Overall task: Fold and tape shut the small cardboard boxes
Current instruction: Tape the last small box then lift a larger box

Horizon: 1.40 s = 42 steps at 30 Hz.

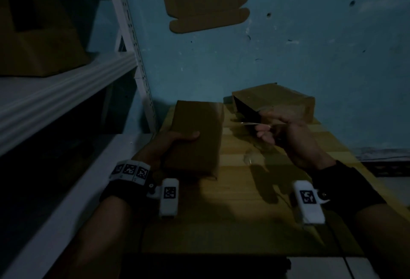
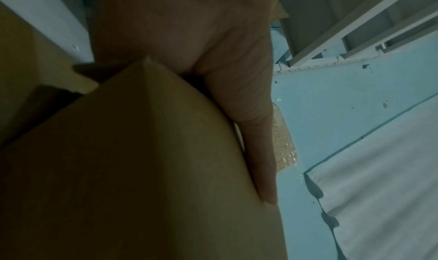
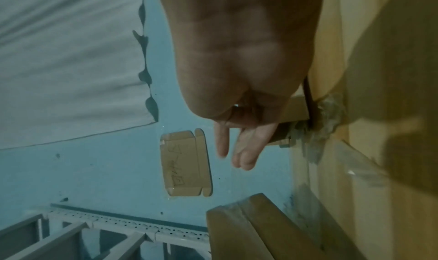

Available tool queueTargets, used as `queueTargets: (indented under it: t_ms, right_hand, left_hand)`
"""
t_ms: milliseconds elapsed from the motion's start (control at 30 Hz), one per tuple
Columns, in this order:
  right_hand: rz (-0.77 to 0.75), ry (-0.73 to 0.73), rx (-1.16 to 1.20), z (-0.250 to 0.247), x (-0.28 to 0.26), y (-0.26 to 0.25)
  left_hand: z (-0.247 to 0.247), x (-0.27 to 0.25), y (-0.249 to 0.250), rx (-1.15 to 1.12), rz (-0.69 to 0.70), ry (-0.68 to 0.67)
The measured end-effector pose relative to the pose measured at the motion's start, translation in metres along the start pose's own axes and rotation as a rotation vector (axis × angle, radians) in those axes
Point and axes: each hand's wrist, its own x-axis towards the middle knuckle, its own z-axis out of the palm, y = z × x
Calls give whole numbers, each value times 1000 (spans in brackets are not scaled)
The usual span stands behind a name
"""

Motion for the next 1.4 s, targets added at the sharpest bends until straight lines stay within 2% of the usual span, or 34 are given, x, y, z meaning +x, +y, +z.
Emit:
queueTargets:
  t_ms: [167,233,333,533,600,667,733,833,1000,1133,1200,1300,1400]
  right_hand:
    - [22,-75,135,5,4,10]
    - [47,-80,204,7,4,9]
    - [55,-47,182,5,8,9]
    - [50,19,64,-6,17,16]
    - [8,31,-26,-9,21,20]
    - [-57,61,-100,-10,20,22]
    - [-74,72,-65,-7,17,21]
    - [-61,7,74,-5,19,25]
    - [-109,-29,101,0,16,23]
    - [-8,-64,-268,12,6,17]
    - [16,-150,-367,19,3,18]
    - [24,-297,-345,26,1,23]
    - [-36,-316,-303,31,0,23]
  left_hand:
    - [-7,0,-1,-15,4,-1]
    - [-11,0,2,8,51,18]
    - [-17,-1,10,120,200,51]
    - [-18,1,12,514,594,104]
    - [-21,7,10,584,708,101]
    - [-26,13,8,620,780,84]
    - [-29,16,7,648,832,78]
    - [-29,20,5,694,893,98]
    - [-28,24,5,770,960,119]
    - [-17,23,5,716,958,93]
    - [-13,23,4,713,964,94]
    - [-9,28,3,739,971,86]
    - [-7,33,3,772,980,90]
